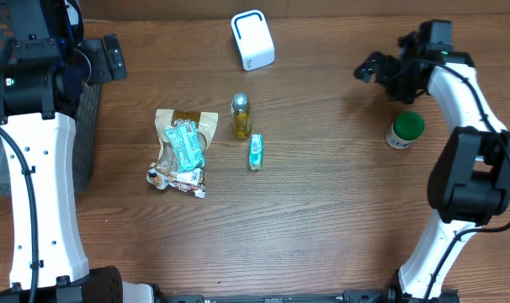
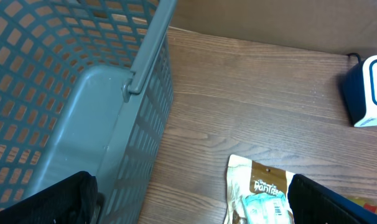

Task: Scan the item barcode
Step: 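Open the right gripper and move it toward the tissue pack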

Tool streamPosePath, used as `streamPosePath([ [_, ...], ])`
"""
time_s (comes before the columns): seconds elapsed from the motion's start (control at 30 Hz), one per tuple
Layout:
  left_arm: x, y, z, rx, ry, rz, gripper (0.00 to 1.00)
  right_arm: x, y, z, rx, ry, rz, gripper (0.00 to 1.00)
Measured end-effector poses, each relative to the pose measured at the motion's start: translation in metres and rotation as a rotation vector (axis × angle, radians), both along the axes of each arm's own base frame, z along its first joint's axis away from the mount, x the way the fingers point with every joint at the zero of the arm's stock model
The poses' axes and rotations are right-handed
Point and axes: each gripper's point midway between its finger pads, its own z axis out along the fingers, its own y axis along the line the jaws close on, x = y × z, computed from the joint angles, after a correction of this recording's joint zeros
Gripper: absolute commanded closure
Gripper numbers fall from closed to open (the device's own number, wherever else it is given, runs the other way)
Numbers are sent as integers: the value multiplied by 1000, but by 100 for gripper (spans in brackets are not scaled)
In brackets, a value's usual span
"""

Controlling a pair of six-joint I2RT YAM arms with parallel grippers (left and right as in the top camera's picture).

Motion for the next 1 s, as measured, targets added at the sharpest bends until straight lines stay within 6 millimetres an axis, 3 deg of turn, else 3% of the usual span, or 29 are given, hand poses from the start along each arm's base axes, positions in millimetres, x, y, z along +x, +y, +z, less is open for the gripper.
streamPosePath([
  [0.13,0,0,0,0,0,0,0,-17,33,-7,-7,76,62,0],
  [0.2,0,0,0,0,-1,0,1,-29,36,-14,-56,128,67,0],
  [0.5,0,0,0,0,0,0,0,-74,-6,-31,-330,335,12,0],
  [0.73,0,0,0,0,0,0,0,-87,-27,-32,-406,393,-16,0],
  [0.87,0,0,0,0,0,0,1,-89,-19,-32,-359,399,-2,0],
  [1.0,0,0,0,0,0,0,1,-89,9,-31,-269,392,46,0],
])
